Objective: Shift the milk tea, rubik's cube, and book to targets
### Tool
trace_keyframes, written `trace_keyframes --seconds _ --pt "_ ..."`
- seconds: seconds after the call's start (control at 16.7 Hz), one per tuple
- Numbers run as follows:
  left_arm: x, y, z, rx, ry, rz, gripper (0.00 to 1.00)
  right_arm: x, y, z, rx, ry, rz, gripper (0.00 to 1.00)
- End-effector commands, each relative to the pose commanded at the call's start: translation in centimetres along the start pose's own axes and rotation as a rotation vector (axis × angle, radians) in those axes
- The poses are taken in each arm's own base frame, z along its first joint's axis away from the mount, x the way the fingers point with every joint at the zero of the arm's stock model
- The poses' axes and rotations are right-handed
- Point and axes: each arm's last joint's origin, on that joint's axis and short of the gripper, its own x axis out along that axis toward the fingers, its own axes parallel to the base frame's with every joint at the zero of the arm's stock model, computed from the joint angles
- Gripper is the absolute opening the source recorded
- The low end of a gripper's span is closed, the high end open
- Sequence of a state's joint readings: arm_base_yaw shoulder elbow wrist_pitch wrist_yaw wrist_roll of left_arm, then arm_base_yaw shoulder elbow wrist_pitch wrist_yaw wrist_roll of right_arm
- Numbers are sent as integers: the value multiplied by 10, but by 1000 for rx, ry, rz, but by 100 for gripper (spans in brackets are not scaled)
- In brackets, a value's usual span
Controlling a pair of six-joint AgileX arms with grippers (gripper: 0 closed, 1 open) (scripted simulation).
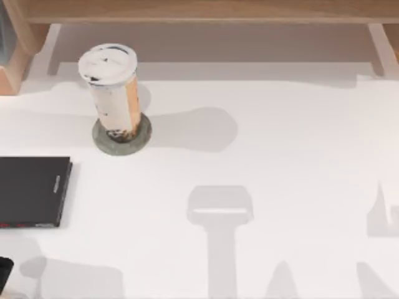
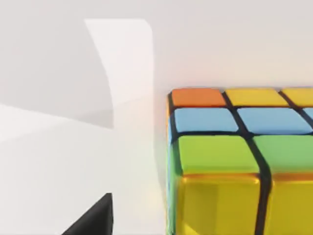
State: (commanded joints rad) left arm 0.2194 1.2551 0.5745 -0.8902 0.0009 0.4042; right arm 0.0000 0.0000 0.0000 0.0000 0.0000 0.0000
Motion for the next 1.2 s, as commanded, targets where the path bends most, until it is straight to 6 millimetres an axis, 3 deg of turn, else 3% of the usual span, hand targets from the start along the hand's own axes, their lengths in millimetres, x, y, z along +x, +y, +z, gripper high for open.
trace_keyframes --seconds 0.18,0.96,1.2 --pt "0 0 0 0 0 0 100 0 0 0 0 0 0 100" --pt "0 0 0 0 0 0 2 0 0 0 0 0 0 100" --pt "0 0 0 0 0 0 0 0 0 0 0 0 0 100"
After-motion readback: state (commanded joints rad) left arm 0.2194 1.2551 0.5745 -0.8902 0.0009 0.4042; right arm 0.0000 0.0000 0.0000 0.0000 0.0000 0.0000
